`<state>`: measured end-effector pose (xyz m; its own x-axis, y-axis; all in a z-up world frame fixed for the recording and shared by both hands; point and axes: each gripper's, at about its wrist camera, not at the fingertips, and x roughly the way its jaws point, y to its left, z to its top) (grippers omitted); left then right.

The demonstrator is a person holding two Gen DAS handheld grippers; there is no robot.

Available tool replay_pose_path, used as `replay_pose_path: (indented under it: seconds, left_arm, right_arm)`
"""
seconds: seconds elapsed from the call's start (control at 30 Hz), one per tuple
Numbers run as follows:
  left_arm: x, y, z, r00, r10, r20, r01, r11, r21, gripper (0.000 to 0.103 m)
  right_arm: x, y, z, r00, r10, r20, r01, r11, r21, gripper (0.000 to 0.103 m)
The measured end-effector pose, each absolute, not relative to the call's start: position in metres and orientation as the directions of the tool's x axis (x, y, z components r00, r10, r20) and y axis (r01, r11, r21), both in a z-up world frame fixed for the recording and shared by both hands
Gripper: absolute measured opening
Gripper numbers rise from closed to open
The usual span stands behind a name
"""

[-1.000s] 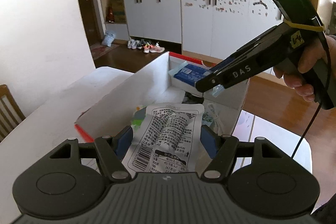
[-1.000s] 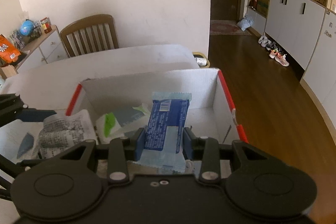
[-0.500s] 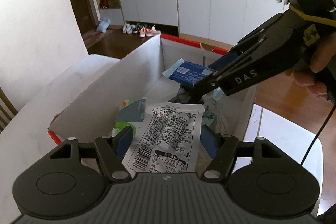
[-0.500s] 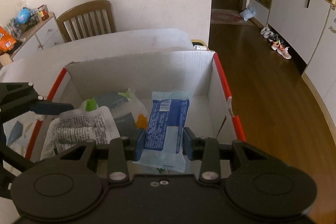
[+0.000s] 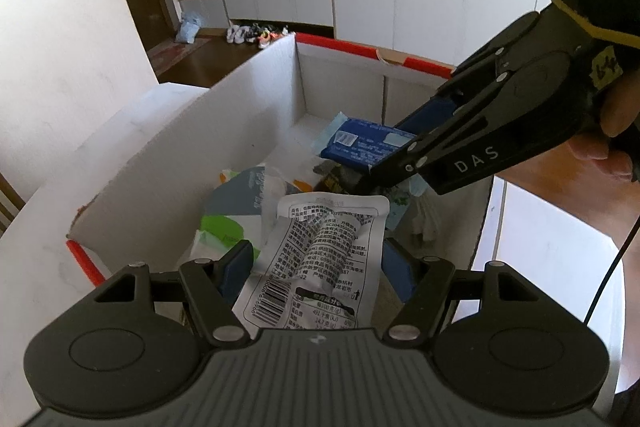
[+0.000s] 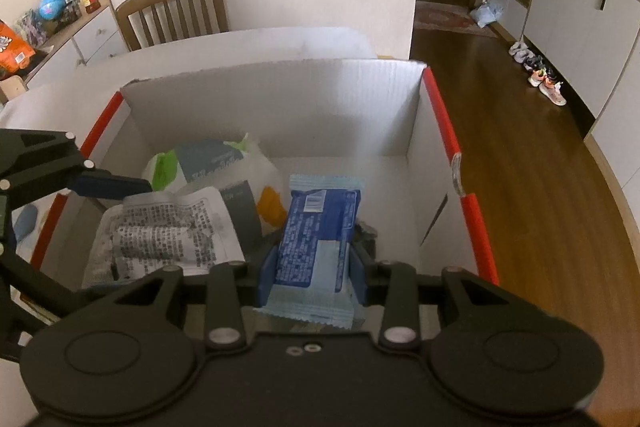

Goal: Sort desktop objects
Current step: 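Lower both items into the shoebox and open both grippers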

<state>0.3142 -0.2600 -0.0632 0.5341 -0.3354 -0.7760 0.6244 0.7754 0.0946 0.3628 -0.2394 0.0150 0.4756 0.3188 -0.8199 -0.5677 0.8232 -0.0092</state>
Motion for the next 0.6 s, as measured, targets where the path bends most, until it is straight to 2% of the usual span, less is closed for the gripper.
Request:
replay_pose_path:
  seconds: [0.6]
  left_arm:
    - [0.334,-0.254,-0.068,0.413,-0.377,-0.829,0.643,0.766,-0.028,0.072]
  right_arm:
    - [0.363,-0.246,0.008,0.449,0.320,-0.834,-0.546,0.838,0.027,0.041]
